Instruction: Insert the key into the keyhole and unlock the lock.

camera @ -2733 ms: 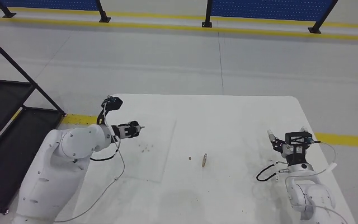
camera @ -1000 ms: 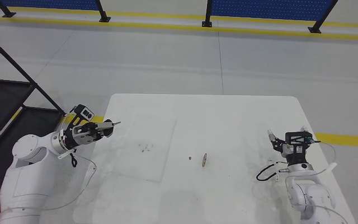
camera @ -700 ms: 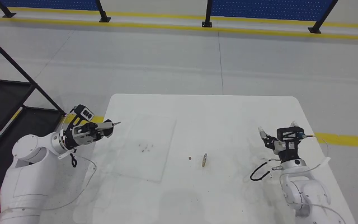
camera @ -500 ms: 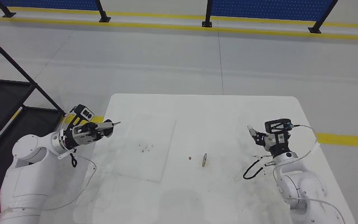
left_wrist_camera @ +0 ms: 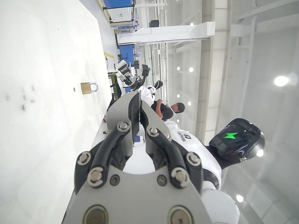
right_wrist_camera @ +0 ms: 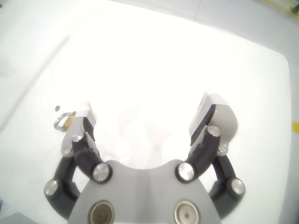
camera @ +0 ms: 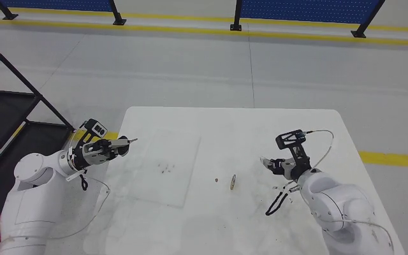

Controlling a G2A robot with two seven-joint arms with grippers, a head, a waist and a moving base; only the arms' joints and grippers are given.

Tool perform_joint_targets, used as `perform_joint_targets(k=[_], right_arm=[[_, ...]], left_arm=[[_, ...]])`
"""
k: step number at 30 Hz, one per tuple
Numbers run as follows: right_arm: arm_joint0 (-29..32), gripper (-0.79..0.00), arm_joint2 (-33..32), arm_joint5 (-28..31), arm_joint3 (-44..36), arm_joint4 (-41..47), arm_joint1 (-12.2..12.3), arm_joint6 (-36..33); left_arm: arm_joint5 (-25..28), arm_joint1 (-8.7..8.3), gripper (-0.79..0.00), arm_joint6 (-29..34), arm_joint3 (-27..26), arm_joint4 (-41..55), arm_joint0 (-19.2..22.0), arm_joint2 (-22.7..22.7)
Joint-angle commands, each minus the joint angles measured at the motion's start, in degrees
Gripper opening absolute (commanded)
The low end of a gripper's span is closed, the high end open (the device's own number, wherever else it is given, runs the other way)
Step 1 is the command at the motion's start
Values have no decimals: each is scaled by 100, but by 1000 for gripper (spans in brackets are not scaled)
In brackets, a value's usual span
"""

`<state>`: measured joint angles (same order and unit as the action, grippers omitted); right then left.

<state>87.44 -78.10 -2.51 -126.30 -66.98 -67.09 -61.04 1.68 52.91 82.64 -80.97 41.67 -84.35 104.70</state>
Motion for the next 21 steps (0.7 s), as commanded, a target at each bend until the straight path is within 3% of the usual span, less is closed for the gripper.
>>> perform_joint_targets(k=[1, 3, 17, 21], right_arm=[[-35, 0, 73, -209, -26, 99, -15, -208], [-56, 0, 125, -440, -85, 259, -36, -287], [-96, 0, 184, -329, -160, 224, -34, -265], [-550, 0, 493, -348, -464, 50, -39, -1428]], left_arm=[[0, 0, -785, 0, 0, 0, 0, 0], [0, 0, -785, 0, 0, 0, 0, 0], [0, 0, -785, 0, 0, 0, 0, 0], [0, 0, -785, 0, 0, 0, 0, 0]])
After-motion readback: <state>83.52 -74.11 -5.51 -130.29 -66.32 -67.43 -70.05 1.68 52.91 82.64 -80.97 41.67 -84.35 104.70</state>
